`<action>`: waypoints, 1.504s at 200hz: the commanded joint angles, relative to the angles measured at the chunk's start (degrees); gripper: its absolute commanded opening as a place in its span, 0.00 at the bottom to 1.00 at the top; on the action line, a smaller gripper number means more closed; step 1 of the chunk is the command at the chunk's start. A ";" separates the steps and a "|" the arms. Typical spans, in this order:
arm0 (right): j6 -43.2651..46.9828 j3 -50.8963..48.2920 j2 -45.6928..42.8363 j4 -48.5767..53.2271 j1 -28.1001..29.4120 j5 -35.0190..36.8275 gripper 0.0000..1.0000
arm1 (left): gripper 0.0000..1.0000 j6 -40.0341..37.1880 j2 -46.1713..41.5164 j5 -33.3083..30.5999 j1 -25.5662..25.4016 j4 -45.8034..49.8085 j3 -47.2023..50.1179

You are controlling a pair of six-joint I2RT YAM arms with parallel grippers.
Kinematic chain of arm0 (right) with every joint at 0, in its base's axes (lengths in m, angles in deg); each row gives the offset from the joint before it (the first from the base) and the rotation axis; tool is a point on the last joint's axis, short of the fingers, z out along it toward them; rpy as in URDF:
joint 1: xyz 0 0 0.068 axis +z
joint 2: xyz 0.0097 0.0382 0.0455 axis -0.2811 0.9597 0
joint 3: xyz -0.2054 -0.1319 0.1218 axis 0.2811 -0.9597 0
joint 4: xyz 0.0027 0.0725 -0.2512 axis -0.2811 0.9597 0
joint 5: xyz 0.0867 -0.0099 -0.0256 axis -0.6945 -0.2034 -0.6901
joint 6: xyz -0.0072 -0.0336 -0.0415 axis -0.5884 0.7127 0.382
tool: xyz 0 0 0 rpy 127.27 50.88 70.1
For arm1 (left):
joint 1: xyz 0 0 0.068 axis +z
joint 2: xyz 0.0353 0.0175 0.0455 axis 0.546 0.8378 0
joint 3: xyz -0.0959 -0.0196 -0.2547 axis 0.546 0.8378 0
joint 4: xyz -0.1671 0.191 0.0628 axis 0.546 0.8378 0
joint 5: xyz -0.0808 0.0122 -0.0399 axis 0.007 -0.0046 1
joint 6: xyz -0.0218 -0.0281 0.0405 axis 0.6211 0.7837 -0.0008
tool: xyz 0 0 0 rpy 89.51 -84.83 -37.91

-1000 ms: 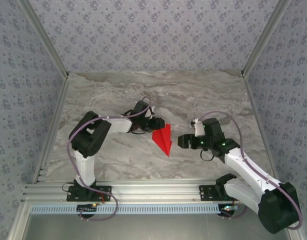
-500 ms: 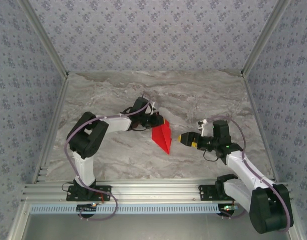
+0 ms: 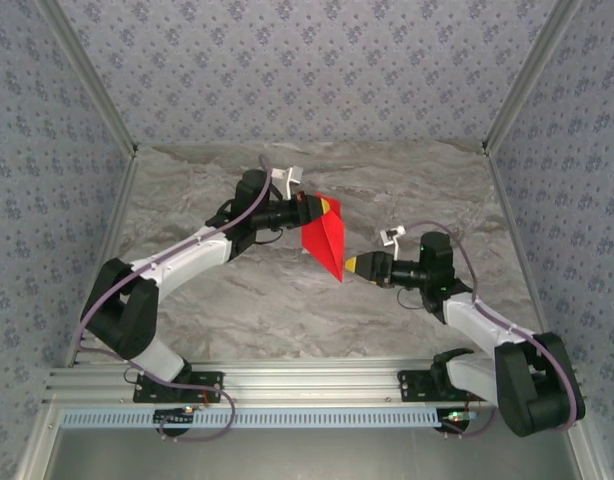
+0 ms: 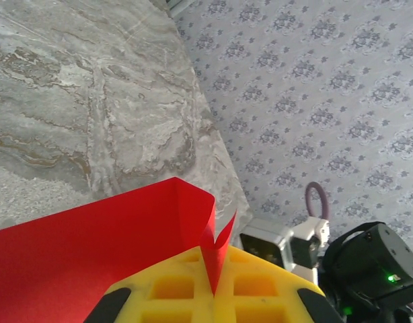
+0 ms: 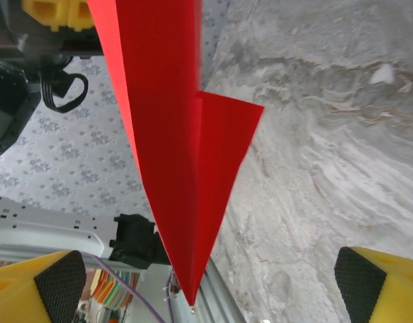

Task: Fold a paper plane with a square sheet of paper (fold left side to right side)
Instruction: Turn over the paper at the center of the table.

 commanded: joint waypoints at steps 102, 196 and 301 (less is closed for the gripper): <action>-6.41 7.03 7.66 -11.74 7.39 4.87 0.33 | 0.09 3.73 -3.51 4.03 -1.05 -4.30 1.44; 27.32 21.26 -4.49 50.01 12.24 32.91 0.14 | 0.67 -14.58 -20.54 -13.93 2.56 24.42 5.08; 20.96 55.80 37.39 96.89 38.34 96.39 0.14 | 0.73 -15.09 -41.59 -36.41 2.64 37.57 15.14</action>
